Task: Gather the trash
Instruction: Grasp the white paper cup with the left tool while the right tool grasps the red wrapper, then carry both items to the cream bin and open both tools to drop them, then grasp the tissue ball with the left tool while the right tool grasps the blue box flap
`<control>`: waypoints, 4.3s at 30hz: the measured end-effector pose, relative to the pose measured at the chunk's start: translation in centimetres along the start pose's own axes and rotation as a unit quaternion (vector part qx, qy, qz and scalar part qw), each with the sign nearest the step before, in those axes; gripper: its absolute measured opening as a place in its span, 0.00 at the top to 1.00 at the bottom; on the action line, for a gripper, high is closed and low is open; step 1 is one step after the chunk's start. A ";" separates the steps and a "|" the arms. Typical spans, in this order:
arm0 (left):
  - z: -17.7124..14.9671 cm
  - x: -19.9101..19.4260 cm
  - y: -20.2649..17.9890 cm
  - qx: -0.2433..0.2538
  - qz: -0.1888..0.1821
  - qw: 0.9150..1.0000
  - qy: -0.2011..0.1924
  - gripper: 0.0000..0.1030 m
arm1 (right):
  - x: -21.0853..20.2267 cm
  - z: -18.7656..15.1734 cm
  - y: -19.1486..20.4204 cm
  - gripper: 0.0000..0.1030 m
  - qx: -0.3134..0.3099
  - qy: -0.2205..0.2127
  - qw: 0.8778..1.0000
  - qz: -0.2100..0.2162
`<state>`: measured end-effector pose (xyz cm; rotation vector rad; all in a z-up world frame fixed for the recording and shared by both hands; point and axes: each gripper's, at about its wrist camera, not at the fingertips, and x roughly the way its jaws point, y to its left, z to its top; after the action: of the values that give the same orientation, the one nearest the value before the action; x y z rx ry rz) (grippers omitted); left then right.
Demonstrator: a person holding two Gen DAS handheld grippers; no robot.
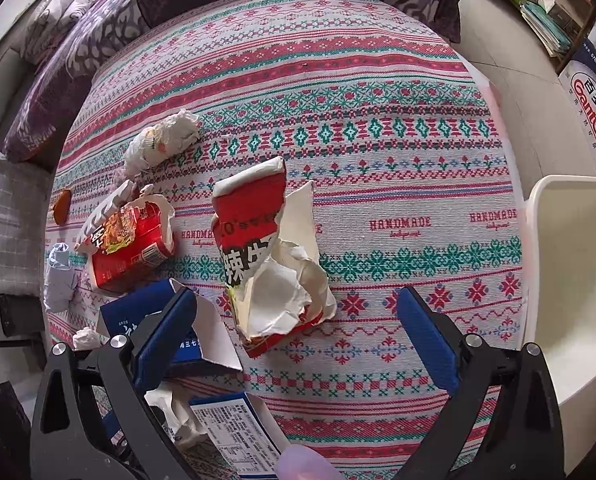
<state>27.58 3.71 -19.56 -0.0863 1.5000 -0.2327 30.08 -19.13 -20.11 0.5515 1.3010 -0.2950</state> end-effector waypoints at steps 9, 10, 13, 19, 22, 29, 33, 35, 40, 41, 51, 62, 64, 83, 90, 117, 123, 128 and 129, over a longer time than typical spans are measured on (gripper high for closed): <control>-1.7 1.4 -3.9 0.037 0.060 0.997 -0.008 0.18 | 1.8 0.5 0.2 0.07 -0.004 0.010 1.000 -0.012; -1.8 1.9 -3.8 0.035 0.059 0.998 -0.001 0.18 | 2.1 0.7 0.0 0.07 0.003 0.012 1.000 -0.008; -1.7 2.1 -2.9 0.023 0.056 0.998 0.005 0.23 | 2.5 0.9 -0.8 0.34 0.028 0.019 0.999 0.020; -1.5 -0.5 -1.7 0.016 0.032 0.999 -0.027 0.23 | 1.1 0.9 -1.3 0.57 0.020 0.002 0.999 0.026; -0.2 -2.0 -2.0 0.016 0.012 0.999 -0.038 0.23 | -0.3 0.5 -1.6 0.58 0.022 -0.015 0.999 0.026; -0.4 -5.0 -2.3 0.024 0.006 0.996 -0.081 0.23 | -3.7 -0.5 -3.1 0.58 0.037 -0.056 0.997 0.043; -2.1 -5.9 -2.5 0.029 0.020 0.992 -0.123 0.23 | -5.5 -1.1 -4.1 0.58 0.043 -0.077 0.995 0.049; -2.2 -6.4 -3.1 0.029 0.029 0.989 -0.144 0.23 | -6.3 -1.2 -4.7 0.58 0.047 -0.089 0.994 0.049; -2.0 -7.1 -4.5 0.035 0.036 0.984 -0.172 0.23 | -8.3 -1.5 -7.1 0.58 0.068 -0.113 0.990 0.049; -2.0 -7.1 -4.9 0.037 0.038 0.983 -0.176 0.23 | -8.7 -1.4 -7.7 0.58 0.074 -0.117 0.989 0.048; -2.2 -7.0 -9.8 0.076 0.036 0.975 -0.208 0.23 | -12.4 -1.6 -15.5 0.57 0.155 -0.161 0.974 0.020; -3.8 -6.5 -16.7 0.134 0.003 0.965 -0.224 0.23 | -14.3 -2.6 -23.7 0.39 0.240 -0.159 0.958 0.001; -4.3 -6.3 -18.3 0.151 -0.007 0.963 -0.224 0.23 | -15.1 -2.8 -24.6 0.26 0.250 -0.170 0.953 0.005; -9.8 -2.8 -33.9 0.307 -0.065 0.934 -0.171 0.23 | -22.6 -5.5 -33.8 0.15 0.327 -0.264 0.907 -0.037; -11.5 -2.1 -39.5 0.350 -0.097 0.919 -0.150 0.22 | -24.5 -6.7 -37.2 0.15 0.352 -0.283 0.892 -0.035; -0.9 -0.1 -21.1 0.347 0.185 0.910 -0.129 0.16 | -18.3 -3.2 -21.5 0.07 0.167 -0.233 0.953 -0.097; 3.1 -2.1 -12.4 0.277 0.208 0.930 -0.119 0.16 | -15.8 -2.8 -16.9 0.07 0.127 -0.198 0.968 -0.082; 6.0 -2.2 -3.7 0.204 0.207 0.954 -0.075 0.16 | -13.4 -3.6 -11.6 0.07 0.056 -0.167 0.982 -0.074; 6.4 -1.9 -2.1 0.194 0.210 0.956 -0.066 0.16 | -12.7 -3.9 -10.4 0.07 0.036 -0.159 0.984 -0.074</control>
<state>33.61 1.53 -16.79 0.5194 1.2794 -0.1689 18.39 -26.99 -10.77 0.4485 1.0257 -0.5334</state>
